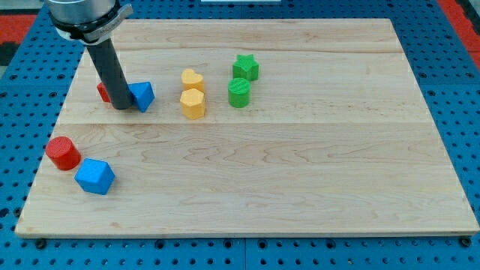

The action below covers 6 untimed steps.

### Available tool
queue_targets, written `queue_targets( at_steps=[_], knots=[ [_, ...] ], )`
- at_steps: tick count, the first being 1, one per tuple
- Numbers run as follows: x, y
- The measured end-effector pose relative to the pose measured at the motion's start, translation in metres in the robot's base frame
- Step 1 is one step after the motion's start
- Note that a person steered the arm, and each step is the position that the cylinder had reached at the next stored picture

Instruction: Move the red star diagonally top left of the yellow hexagon

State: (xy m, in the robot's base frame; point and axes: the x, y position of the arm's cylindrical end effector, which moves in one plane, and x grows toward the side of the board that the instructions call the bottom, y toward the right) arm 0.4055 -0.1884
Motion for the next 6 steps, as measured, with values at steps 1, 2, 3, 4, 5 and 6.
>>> queue_targets(
  at_steps=[1, 2, 3, 4, 5, 6],
  knots=[
    [-0.006, 0.0],
    [0.012, -0.014],
    [0.01, -0.04],
    [-0.007, -0.037],
    [-0.027, -0.036],
    [-0.042, -0.035]
  ],
)
